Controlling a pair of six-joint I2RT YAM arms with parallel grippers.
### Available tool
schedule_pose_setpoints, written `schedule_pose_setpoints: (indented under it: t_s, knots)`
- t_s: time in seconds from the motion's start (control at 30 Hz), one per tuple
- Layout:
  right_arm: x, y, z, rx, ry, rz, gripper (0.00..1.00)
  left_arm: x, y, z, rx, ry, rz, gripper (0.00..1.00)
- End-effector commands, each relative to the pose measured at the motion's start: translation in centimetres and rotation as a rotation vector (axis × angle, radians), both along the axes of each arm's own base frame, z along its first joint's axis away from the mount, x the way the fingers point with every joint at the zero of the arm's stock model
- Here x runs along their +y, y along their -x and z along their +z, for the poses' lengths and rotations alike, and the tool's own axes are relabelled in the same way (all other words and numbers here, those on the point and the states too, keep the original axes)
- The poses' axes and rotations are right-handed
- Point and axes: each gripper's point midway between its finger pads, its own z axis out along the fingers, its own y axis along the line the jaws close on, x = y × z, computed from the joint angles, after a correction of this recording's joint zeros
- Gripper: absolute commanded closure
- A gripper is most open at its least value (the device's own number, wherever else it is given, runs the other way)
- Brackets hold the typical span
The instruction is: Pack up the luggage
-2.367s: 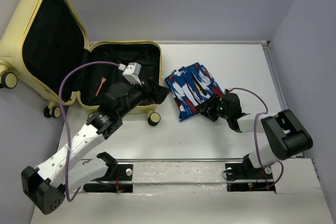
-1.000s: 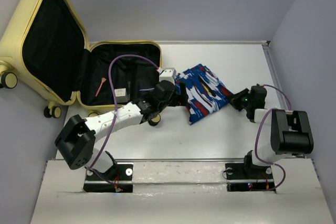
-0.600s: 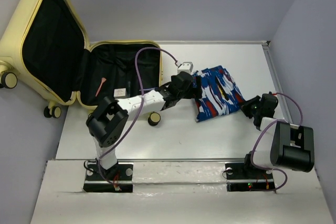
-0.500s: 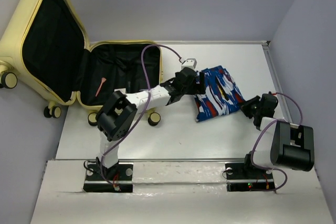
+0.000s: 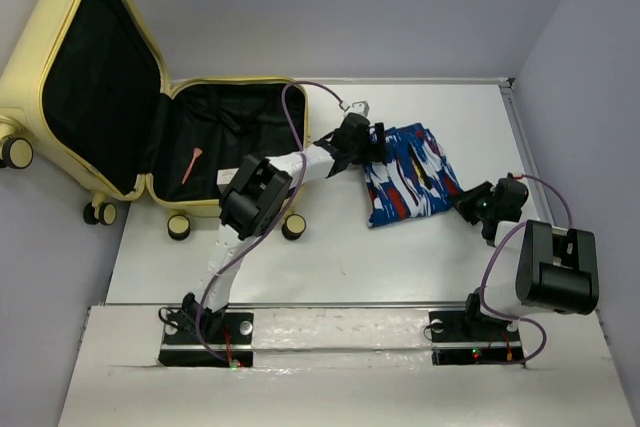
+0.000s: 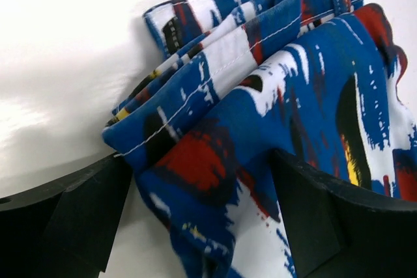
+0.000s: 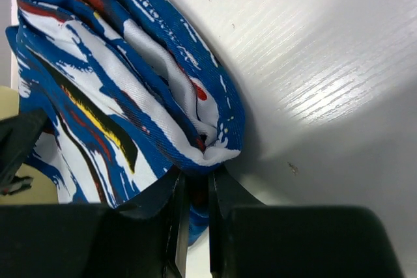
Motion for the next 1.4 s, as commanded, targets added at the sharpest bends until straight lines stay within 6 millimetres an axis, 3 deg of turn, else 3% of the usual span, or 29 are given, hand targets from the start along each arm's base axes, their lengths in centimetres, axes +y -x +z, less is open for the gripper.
schedule_pose_setpoints:
  t_s: [0.0, 0.07, 0.1, 0.17, 0.2, 0.23, 0.33, 0.43, 0.53, 0.57, 0.63, 0.67, 0.77, 0.8, 0.83, 0.93, 0.97, 1.03, 1.07, 1.1, 1.13, 1.2, 1.27, 1.3, 1.37]
  knots:
    - [1.4, 0.4, -0.5, 0.005, -0.031, 0.068, 0.91, -3.0, -0.9, 0.8, -0.011, 0.064, -0.064, 0.01]
    - [1.4, 0.4, -0.5, 0.002, -0.031, 0.069, 0.91, -3.2, -1.2, -0.6, 0.008, 0.068, -0.056, 0.01]
    - [1.5, 0.4, -0.6, 0.001, -0.033, 0.072, 0.91, -3.8, -1.5, -0.1, -0.004, 0.100, -0.060, 0.04]
    - [1.7, 0.4, -0.5, -0.003, -0.043, 0.082, 0.91, -4.2, -1.7, -0.8, 0.002, 0.122, -0.062, 0.22]
    - [1.8, 0.3, -0.4, -0.005, -0.046, 0.084, 0.91, -4.7, -1.9, -0.4, -0.012, 0.155, -0.071, 0.35]
    - [1.8, 0.3, -0.4, -0.007, -0.048, 0.088, 0.91, -4.7, -2.0, -0.3, -0.016, 0.163, -0.067, 0.64]
    - [1.9, 0.4, -0.1, -0.017, -0.047, 0.093, 0.91, -4.9, -2.5, 0.7, -0.051, 0.190, -0.072, 0.94]
    - [2.5, 0.2, 0.7, -0.038, -0.041, 0.116, 0.92, -4.9, -2.9, 3.3, -0.098, 0.211, -0.087, 0.94]
    - [3.8, -0.5, 2.1, -0.069, -0.023, 0.156, 0.92, -5.1, -2.7, 8.5, -0.175, 0.251, -0.130, 0.94]
    - [4.3, -0.6, 2.8, -0.082, -0.019, 0.168, 0.92, -5.1, -2.6, 11.5, -0.216, 0.274, -0.142, 0.94]
    - [5.4, -1.5, 4.8, -0.125, -0.009, 0.197, 0.93, -5.0, -2.3, 14.8, -0.255, 0.284, -0.163, 0.94]
    - [6.9, -1.5, 5.4, -0.130, -0.009, 0.238, 0.93, -4.6, -2.0, 17.6, -0.300, 0.289, -0.176, 0.94]
    - [8.9, -2.9, 9.6, -0.211, 0.022, 0.283, 0.93, -3.9, -1.3, 22.9, -0.360, 0.290, -0.197, 0.94]
    - [10.4, -2.9, 10.8, -0.235, 0.023, 0.322, 0.93, -3.5, -1.1, 24.1, -0.378, 0.286, -0.203, 0.94]
    - [11.0, -3.6, 13.2, -0.285, 0.033, 0.335, 0.93, -2.8, -1.2, 25.4, -0.385, 0.288, -0.206, 0.94]
    - [13.0, -3.8, 16.9, -0.352, 0.035, 0.394, 0.93, 0.1, -1.4, 29.8, -0.413, 0.344, -0.192, 0.94]
    - [13.6, -4.3, 19.6, -0.406, 0.040, 0.406, 0.93, 1.2, -1.1, 32.0, -0.436, 0.369, -0.187, 0.94]
    - [15.4, -4.1, 22.1, -0.455, 0.044, 0.451, 0.93, 2.9, -1.0, 34.3, -0.446, 0.394, -0.183, 0.94]
    - [16.1, -4.5, 24.2, -0.492, 0.053, 0.463, 0.93, 5.1, -1.3, 36.3, -0.471, 0.394, -0.151, 0.94]
    - [16.9, -4.3, 23.7, -0.476, 0.049, 0.483, 0.93, 6.1, -1.4, 37.3, -0.493, 0.393, -0.138, 0.94]
    - [18.6, -4.5, 25.1, -0.498, 0.045, 0.521, 0.93, 8.7, -1.9, 38.8, -0.521, 0.376, -0.089, 0.94]
    - [20.5, -5.1, 27.1, -0.536, 0.041, 0.560, 0.93, 11.4, -2.3, 39.1, -0.504, 0.360, -0.049, 0.94]
    - [23.4, -5.1, 27.5, -0.540, 0.028, 0.614, 0.93, 14.6, -3.0, 38.6, -0.474, 0.356, 0.004, 0.94]
    - [24.8, -6.0, 27.5, -0.536, 0.023, 0.630, 0.93, 18.1, -3.6, 38.1, -0.464, 0.333, 0.070, 0.94]
    - [27.6, -6.4, 27.6, -0.537, 0.004, 0.678, 0.93, 22.0, -3.6, 38.3, -0.471, 0.316, 0.140, 0.94]
